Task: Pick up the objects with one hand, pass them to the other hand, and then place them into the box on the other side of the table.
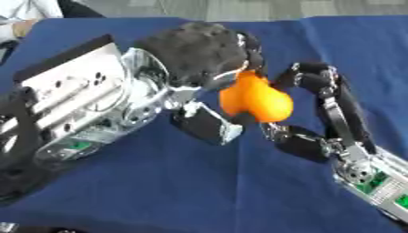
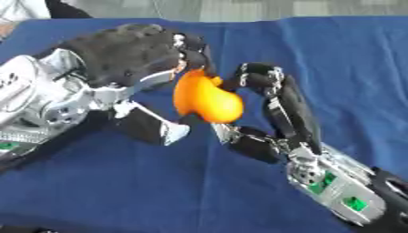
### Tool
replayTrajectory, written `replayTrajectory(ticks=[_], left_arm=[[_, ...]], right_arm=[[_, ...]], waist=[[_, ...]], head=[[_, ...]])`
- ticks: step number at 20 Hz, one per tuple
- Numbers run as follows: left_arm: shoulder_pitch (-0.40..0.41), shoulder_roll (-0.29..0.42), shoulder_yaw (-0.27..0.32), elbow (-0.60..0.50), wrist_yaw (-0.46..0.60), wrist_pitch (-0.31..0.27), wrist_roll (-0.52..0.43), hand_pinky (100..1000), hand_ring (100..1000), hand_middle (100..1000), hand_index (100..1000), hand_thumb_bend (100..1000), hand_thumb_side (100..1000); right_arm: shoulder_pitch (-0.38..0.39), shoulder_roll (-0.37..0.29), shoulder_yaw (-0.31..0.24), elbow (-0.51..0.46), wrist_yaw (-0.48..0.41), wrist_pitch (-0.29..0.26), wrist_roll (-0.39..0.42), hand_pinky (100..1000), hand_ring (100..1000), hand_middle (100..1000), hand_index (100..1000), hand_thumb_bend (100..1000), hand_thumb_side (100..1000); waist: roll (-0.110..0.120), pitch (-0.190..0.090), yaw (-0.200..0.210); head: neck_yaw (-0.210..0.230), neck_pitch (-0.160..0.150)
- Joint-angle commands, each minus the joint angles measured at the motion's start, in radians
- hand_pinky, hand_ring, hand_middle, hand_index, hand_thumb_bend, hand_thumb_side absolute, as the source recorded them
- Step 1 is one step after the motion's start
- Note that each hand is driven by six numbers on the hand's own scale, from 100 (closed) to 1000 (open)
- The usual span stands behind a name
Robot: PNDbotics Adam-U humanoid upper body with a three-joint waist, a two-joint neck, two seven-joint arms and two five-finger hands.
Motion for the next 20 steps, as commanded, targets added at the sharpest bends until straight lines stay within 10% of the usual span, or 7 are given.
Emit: replayTrajectory(ticks=[1, 10, 20], left_arm=[[-0.009, 0.001, 0.007, -0.007, -0.012, 0.01, -0.023, 804, 780, 727, 715, 113, 332], [-0.005, -0.006, 0.009, -0.007, -0.029, 0.001, -0.017, 757, 700, 598, 547, 100, 284], [-0.005, -0.005, 0.005, -0.007, -0.042, -0.002, 0.011, 740, 646, 516, 437, 100, 292]], right_arm=[[-0.016, -0.003, -0.007, -0.015, 0.009, -0.006, -0.006, 575, 502, 408, 549, 156, 100], [-0.017, 0.0, -0.006, -0.015, 0.024, -0.017, -0.014, 585, 508, 418, 558, 167, 100], [-0.014, -0.001, -0.007, -0.015, 0.072, -0.012, -0.056, 640, 575, 503, 642, 536, 100]], waist=[[0.01, 0.001, -0.002], [0.01, 0.002, -0.004], [0.008, 0.001, -0.001]], head=[[0.002, 0.006], [0.001, 0.006], [0.001, 0.006]])
